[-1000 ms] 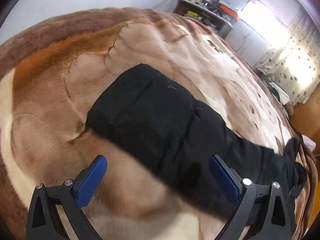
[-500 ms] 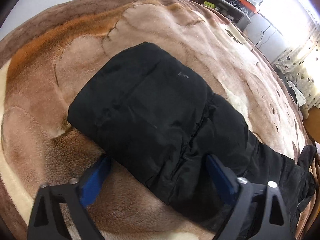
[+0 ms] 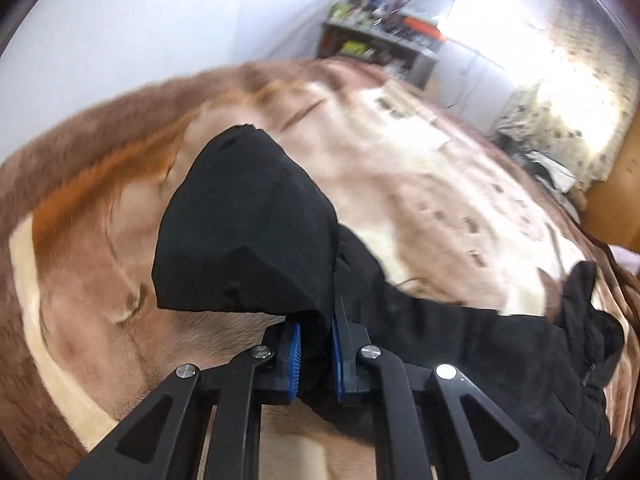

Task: Fold large clothes
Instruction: 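Lift the held sleeve with the left tool and fold it across the jacket body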

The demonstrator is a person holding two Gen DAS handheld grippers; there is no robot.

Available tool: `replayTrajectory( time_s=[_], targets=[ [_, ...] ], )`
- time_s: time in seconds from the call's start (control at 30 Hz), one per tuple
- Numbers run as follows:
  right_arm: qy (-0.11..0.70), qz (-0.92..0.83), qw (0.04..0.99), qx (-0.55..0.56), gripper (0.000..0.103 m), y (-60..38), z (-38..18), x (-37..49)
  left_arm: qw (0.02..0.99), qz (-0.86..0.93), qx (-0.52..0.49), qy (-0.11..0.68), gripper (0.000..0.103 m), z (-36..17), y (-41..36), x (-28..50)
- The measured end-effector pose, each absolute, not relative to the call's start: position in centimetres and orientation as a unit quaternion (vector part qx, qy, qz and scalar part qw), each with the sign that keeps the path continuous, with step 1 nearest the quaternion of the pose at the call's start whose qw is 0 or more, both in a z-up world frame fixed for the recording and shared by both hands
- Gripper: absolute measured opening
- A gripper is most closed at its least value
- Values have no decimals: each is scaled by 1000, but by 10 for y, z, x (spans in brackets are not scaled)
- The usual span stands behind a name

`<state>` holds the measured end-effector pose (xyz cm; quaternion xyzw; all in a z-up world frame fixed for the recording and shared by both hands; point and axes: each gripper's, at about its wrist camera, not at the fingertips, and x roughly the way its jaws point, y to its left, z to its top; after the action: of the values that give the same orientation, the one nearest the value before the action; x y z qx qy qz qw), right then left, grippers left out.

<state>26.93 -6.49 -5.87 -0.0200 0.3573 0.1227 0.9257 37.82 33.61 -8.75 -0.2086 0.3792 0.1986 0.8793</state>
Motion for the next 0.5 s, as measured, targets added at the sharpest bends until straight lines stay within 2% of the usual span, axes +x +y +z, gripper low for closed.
replayTrajectory(
  time_s=[0.27, 0.5],
  targets=[
    [326, 100, 940, -8, 102, -93, -35, 263, 917, 108, -150, 353, 13, -26, 260, 384],
    [302, 57, 952, 1, 102, -130, -23, 257, 934, -6, -78, 349, 13, 16, 159, 396]
  ],
)
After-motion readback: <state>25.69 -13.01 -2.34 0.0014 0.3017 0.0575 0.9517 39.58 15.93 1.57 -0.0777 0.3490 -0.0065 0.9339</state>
